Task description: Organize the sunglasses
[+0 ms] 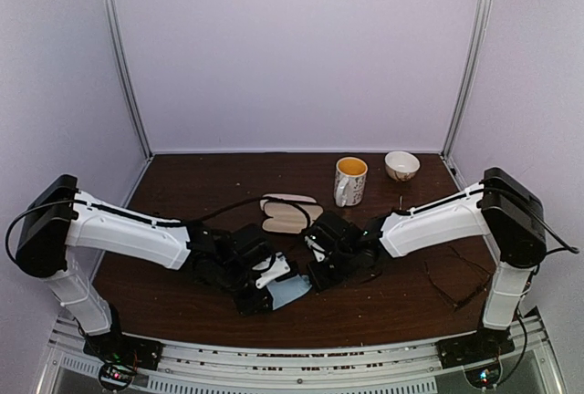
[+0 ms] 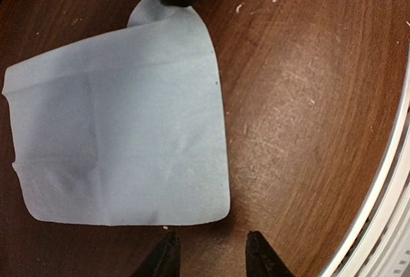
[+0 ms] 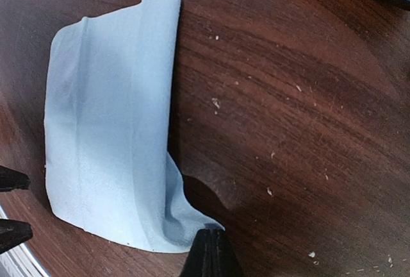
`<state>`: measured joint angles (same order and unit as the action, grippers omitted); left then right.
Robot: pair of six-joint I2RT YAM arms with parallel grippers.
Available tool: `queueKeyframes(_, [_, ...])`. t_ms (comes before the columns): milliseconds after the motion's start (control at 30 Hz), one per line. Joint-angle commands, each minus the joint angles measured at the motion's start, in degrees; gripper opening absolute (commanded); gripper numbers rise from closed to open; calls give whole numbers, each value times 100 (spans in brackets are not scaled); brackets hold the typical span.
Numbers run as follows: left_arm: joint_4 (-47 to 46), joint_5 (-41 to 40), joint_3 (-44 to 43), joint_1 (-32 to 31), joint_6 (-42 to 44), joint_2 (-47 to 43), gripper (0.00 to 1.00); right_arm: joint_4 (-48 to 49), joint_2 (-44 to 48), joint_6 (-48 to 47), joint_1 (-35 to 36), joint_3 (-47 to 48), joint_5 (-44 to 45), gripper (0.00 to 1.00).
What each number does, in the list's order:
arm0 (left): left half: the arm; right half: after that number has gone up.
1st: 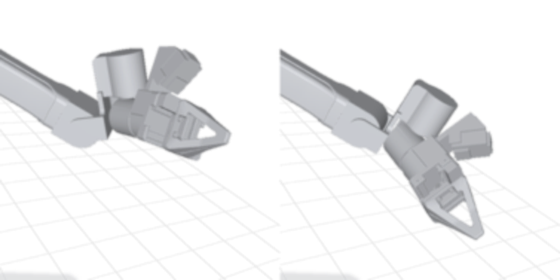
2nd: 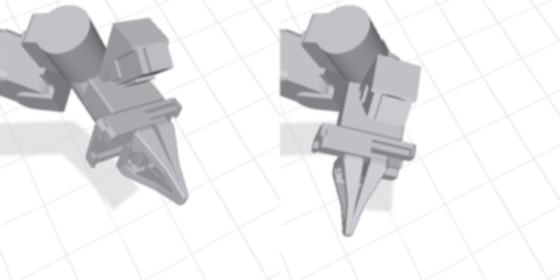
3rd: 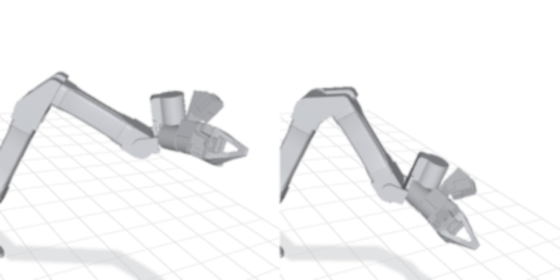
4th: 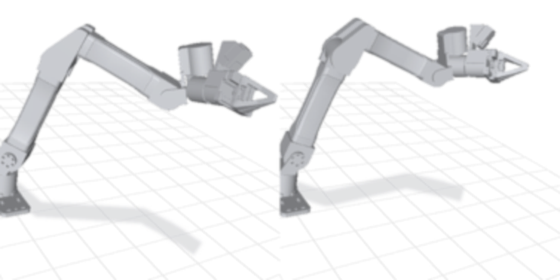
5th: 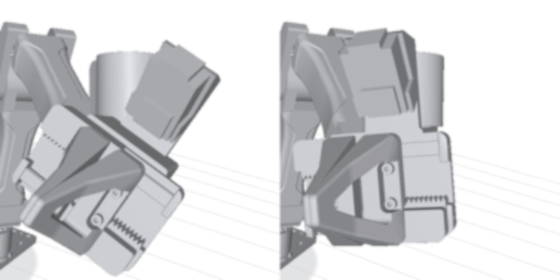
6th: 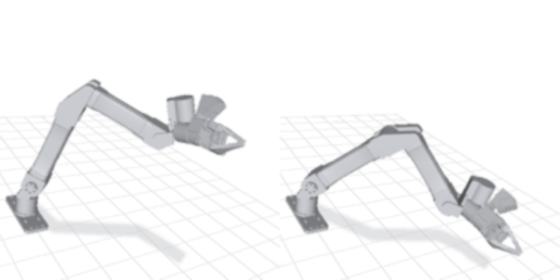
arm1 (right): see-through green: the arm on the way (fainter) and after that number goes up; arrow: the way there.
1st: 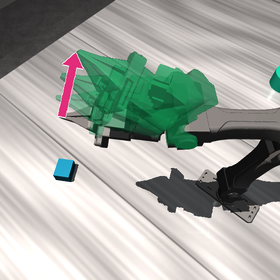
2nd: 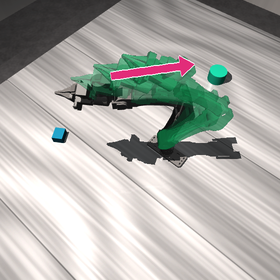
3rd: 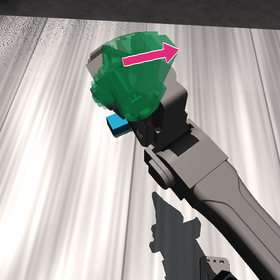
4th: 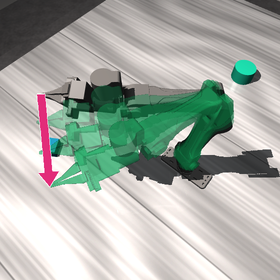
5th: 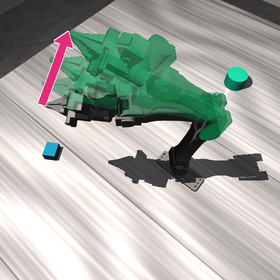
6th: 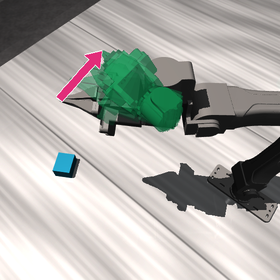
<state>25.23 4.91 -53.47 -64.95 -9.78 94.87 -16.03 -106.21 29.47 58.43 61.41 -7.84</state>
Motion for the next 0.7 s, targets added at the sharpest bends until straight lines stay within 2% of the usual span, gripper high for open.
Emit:
queueKeyframes(0, [-220, 28, -176, -27, 296, 69, 38, -29, -12, 106, -75, -192, -42, 0])
queueKeyframes(333, [-144, 137, -398, -27, 572, 357, 34, 3, -105, 103, -129, -164, -181, 0])
queueKeyframes(667, [-42, 142, -477, -27, 699, 674, 34, 12, -128, 103, -131, -173, -221, 0])
